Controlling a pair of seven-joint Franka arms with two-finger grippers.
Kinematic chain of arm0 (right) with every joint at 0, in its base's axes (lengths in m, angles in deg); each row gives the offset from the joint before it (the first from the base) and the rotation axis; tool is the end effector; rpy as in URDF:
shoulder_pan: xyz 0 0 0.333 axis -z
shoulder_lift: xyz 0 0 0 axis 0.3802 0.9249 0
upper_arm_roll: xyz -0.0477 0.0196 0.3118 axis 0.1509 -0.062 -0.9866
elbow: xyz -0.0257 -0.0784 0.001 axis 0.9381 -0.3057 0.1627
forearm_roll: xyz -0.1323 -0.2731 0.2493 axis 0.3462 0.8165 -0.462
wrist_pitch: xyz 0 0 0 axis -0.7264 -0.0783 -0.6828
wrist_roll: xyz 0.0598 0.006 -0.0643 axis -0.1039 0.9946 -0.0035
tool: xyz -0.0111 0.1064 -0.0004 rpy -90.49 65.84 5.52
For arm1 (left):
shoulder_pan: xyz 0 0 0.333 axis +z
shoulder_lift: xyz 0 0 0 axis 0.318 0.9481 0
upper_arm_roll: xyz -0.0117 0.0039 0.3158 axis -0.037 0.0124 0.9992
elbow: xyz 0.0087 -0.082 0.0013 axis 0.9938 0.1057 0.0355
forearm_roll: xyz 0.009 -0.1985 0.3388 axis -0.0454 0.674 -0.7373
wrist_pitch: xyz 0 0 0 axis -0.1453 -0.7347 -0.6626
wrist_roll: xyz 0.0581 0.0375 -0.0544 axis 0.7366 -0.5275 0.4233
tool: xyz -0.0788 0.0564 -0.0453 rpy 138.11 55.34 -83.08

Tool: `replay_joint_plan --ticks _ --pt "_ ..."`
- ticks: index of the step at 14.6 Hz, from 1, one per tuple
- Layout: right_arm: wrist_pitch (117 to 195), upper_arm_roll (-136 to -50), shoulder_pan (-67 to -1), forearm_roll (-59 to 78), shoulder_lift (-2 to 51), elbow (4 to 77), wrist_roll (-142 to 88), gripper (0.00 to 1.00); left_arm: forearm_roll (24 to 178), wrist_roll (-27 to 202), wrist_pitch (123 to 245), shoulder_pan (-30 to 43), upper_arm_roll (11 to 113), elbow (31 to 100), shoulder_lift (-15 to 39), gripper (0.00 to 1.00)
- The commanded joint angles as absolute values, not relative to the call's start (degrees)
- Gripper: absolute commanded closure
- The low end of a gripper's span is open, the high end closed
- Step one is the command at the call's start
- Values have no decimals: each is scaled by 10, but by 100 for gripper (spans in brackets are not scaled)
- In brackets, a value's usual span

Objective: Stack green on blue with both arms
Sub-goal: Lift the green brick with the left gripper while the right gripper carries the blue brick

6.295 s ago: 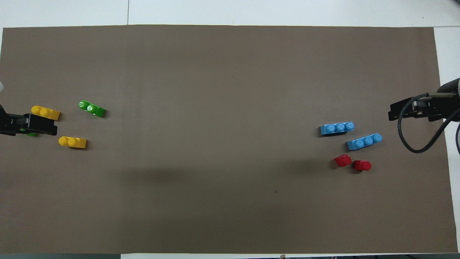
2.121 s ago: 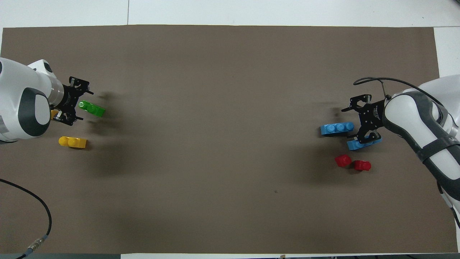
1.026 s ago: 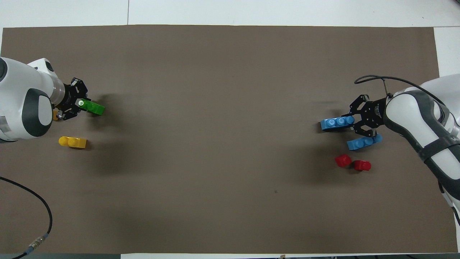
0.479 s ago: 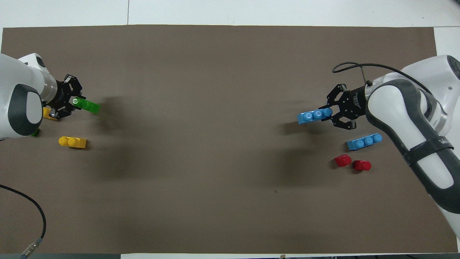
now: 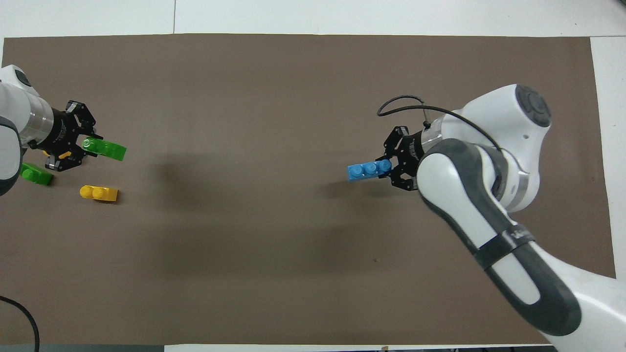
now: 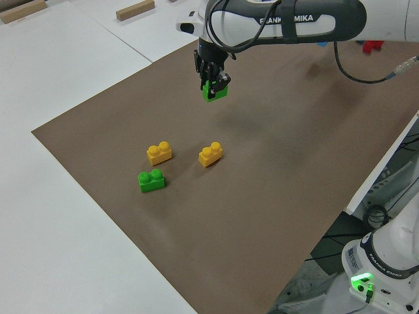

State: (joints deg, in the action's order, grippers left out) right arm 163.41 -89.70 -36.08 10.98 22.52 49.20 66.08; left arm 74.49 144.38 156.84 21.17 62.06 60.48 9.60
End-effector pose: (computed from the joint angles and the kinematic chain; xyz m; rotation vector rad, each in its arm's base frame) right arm 0.5697 0.1992 0.3652 -2.1116 1.9044 0.4923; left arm 0.5983 -0.0047 0.4670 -2.5427 -1.8287 -0.0159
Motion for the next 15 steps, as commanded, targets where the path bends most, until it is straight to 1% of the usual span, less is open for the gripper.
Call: replay_joint_plan --ticks 1,3,6,7,11,15 --pt "1705 -894 -406 85 199 552 706 100 748 1541 1543 164 625 620 60 100" --pt "1748 -894 -430 54 202 559 747 100 748 1611 1542 132 625 623 49 100" --pt "1817 -894 -479 52 205 589 765 100 748 1695 1539 85 625 629 37 100" --pt "1830 -894 -484 51 211 590 774 100 748 1720 1539 67 625 635 32 100" --pt "1860 -894 -520 44 233 591 778 100 748 1790 1553 8 625 667 15 100" --pt "1876 -894 -528 20 242 594 777 100 748 1860 1634 -58 625 742 -6 100"
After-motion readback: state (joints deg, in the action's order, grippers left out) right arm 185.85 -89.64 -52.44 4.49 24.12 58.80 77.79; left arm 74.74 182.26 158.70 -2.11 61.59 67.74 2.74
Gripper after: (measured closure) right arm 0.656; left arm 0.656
